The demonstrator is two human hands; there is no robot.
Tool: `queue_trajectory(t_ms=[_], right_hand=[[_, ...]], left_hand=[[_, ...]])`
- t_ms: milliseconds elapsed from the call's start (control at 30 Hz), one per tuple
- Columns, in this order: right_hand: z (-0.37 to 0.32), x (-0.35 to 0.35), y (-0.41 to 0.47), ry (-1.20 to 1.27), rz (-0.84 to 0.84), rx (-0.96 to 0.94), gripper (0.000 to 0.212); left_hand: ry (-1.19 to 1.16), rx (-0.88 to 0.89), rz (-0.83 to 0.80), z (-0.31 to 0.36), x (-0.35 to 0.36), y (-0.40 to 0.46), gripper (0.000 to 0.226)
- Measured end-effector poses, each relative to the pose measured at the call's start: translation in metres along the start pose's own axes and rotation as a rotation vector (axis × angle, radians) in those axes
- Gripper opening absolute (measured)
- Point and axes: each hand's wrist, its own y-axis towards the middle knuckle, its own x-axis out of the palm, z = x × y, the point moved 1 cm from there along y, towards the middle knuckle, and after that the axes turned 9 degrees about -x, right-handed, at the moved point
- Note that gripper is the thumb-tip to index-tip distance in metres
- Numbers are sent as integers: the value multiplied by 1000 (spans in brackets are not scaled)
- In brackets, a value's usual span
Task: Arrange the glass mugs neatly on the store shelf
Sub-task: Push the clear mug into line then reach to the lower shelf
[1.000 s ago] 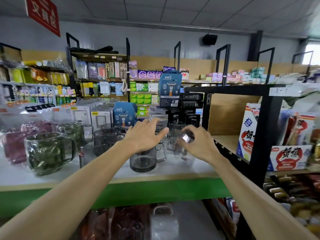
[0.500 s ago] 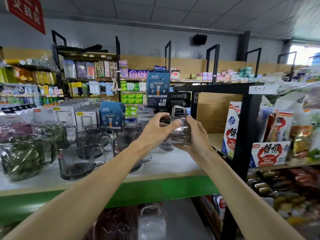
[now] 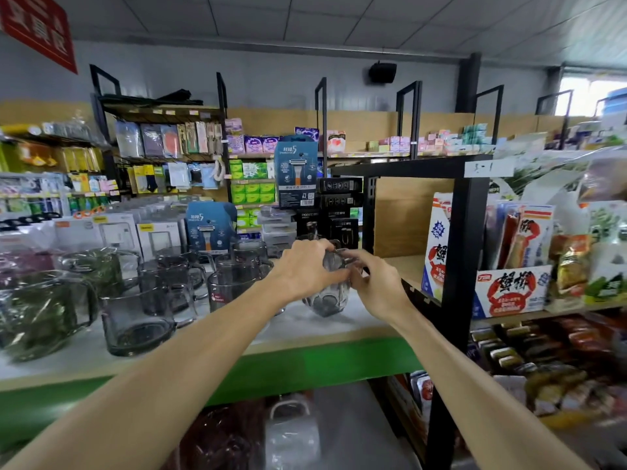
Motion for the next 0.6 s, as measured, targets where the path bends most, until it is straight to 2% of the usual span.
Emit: queue_trajectory(t_ms=[167, 300, 467, 600], right_hand=[[10, 6, -5, -60, -66, 31, 42], [5, 6, -19, -108, -111, 70, 52], [-25, -3, -51, -223, -26, -23, 51], [-58, 1, -84, -298, -35, -66, 52]], left_hand=[[78, 5, 18, -2, 12, 2, 66], [104, 19, -29, -5, 16, -9, 75], [151, 112, 130, -14, 4, -60, 76], [86, 161, 148, -35, -10, -115, 75]])
